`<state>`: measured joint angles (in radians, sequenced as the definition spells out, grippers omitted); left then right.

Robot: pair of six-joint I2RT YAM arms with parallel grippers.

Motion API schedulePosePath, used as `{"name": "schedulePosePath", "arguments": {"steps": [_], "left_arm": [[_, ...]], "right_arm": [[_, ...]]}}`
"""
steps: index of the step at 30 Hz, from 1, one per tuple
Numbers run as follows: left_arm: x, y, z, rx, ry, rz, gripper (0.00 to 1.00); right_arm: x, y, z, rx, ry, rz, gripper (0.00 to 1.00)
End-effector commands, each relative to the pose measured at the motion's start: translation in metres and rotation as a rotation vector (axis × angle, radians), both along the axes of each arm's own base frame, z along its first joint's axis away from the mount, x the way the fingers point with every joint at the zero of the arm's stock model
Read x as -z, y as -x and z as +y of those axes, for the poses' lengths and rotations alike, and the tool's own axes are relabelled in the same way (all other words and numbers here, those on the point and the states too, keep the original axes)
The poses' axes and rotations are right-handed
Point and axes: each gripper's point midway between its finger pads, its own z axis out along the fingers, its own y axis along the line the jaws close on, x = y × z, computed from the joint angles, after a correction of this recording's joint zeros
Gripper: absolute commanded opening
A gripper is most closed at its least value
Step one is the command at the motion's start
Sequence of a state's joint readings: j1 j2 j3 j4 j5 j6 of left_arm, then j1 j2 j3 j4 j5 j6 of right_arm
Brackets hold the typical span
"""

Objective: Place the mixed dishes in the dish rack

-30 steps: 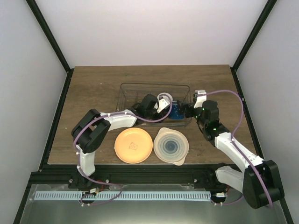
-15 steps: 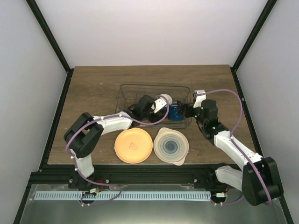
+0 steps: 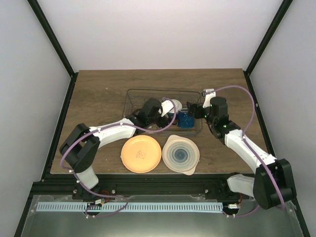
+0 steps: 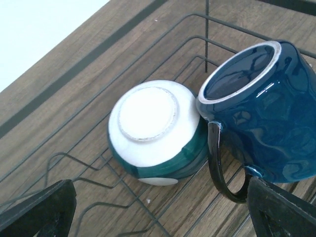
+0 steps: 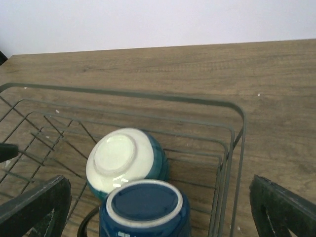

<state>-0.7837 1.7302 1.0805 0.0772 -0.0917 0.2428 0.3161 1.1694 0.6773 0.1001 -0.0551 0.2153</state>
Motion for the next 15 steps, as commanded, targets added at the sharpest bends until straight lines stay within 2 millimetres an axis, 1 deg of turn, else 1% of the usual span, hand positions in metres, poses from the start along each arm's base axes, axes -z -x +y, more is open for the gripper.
{"name": "schedulePosePath", "arguments": {"steps": [1,5,7,10,12,15], "left_arm": [[-0.031,0.006,0.015,-0.053,0.021,-0.021,0.96],[-0.044,0.02,0.028,-0.074,0.047,0.008,0.96],[-0.046,0.029,0.035,-0.083,0.054,0.032,0.96],[-0.051,0.045,0.041,-0.065,0.089,0.072,0.96],[-0.052,0.059,0.04,-0.033,0.112,0.106,0.96],[-0.048,0.084,0.033,0.02,0.112,0.141,0.96]], "right_arm": [[-0.016,-0.013,0.002,0.009,0.057,0.042,1.0],[-0.014,-0.022,0.006,-0.01,0.09,0.115,1.0],[-0.014,-0.024,0.012,-0.036,0.098,0.156,1.0],[-0.007,-0.026,0.019,-0.075,0.109,0.24,1.0],[-0.003,-0.028,0.023,-0.088,0.114,0.286,1.0],[0.003,-0.028,0.024,-0.093,0.122,0.331,1.0]]}}
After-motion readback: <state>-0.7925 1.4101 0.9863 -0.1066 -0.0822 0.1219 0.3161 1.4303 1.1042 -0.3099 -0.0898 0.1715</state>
